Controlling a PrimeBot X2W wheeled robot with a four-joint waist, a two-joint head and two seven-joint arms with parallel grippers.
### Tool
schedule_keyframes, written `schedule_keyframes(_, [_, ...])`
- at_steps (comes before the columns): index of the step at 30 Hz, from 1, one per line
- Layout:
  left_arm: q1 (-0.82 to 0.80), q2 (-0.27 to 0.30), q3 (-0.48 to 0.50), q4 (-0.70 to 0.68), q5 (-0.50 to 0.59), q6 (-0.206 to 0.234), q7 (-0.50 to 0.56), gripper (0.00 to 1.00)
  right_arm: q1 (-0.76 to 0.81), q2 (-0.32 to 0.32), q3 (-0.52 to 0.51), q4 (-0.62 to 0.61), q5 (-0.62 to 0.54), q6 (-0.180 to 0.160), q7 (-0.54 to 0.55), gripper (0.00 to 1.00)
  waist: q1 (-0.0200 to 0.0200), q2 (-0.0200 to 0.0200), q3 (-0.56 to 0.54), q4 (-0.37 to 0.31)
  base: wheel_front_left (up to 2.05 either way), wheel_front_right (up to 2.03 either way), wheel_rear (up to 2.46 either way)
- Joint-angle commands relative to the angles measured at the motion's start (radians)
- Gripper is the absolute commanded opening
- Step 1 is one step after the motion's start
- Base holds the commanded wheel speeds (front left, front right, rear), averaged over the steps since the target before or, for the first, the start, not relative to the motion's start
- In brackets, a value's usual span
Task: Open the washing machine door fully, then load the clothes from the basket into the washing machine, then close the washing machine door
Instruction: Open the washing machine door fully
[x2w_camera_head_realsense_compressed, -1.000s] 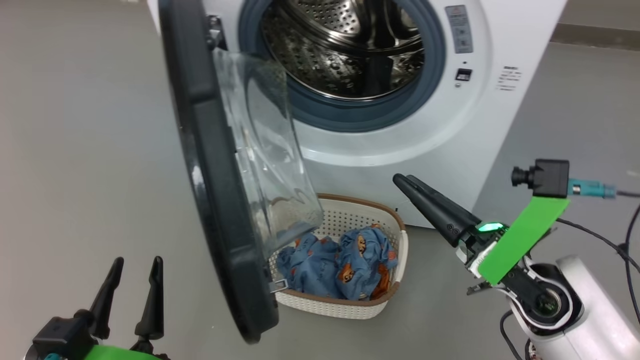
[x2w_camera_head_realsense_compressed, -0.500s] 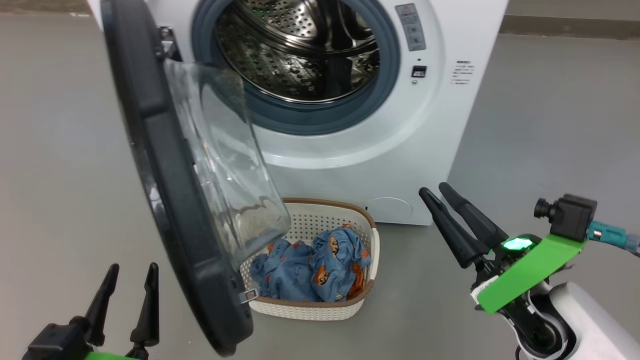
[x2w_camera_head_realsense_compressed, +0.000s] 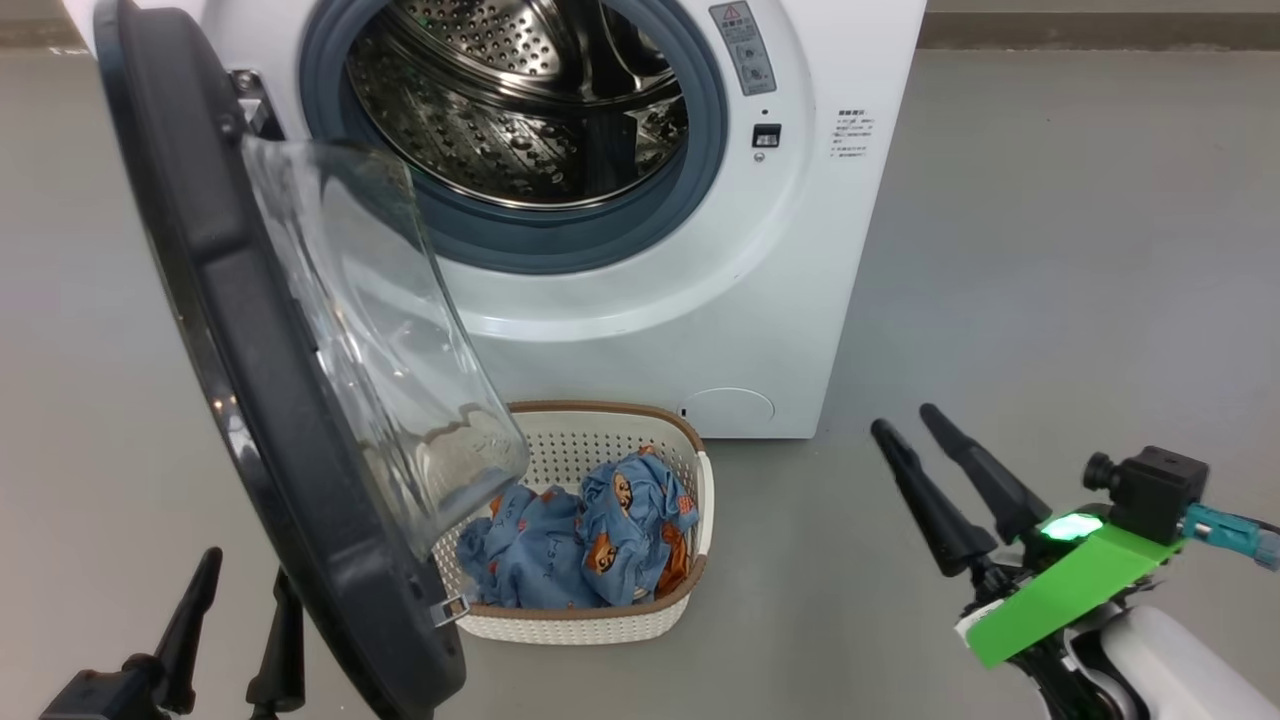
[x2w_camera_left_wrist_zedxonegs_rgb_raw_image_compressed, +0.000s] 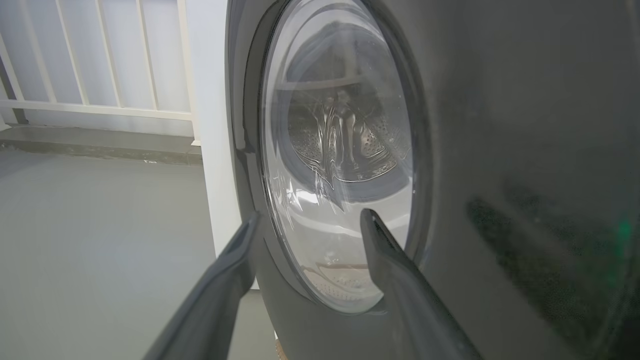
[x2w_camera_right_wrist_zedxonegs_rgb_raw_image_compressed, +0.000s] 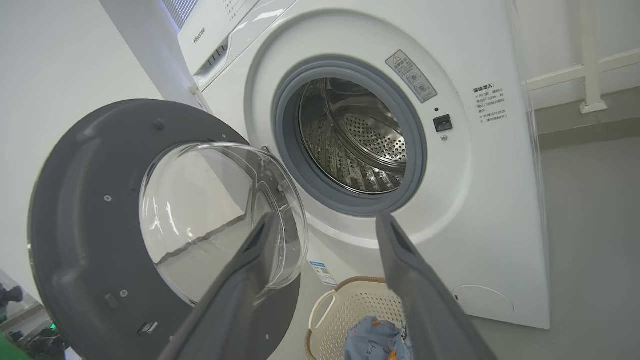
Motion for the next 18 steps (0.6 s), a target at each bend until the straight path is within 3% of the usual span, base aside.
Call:
schedule_keyframes(1, [-0.015,0.020,0.039,-0.028,0.009,-0.003,-0.008,1.00,0.028,-0.015,-0.012,-0.012,-0.025,0.007,-0.016,1.00,0.0000,0.0000,0.004,-0.006,0.00,0.00,0.00])
schedule_keyframes(14, [-0.008,0.010,0.052,-0.039,0.014,-0.003,-0.008,1.00,0.118,0.081,-0.246,0.056,-0.392,0.007,-0.020,1.00,0.0000,0.0000,0.008,-0.026,0.00,0.00,0.00])
schedule_keyframes(18, [-0.003,0.007,0.055,-0.039,0.013,-0.003,-0.008,1.00,0.136,0.107,-0.278,0.083,-0.472,0.007,-0.020,1.00,0.0000,0.0000,-0.001,-0.028,0.00,0.00,0.00])
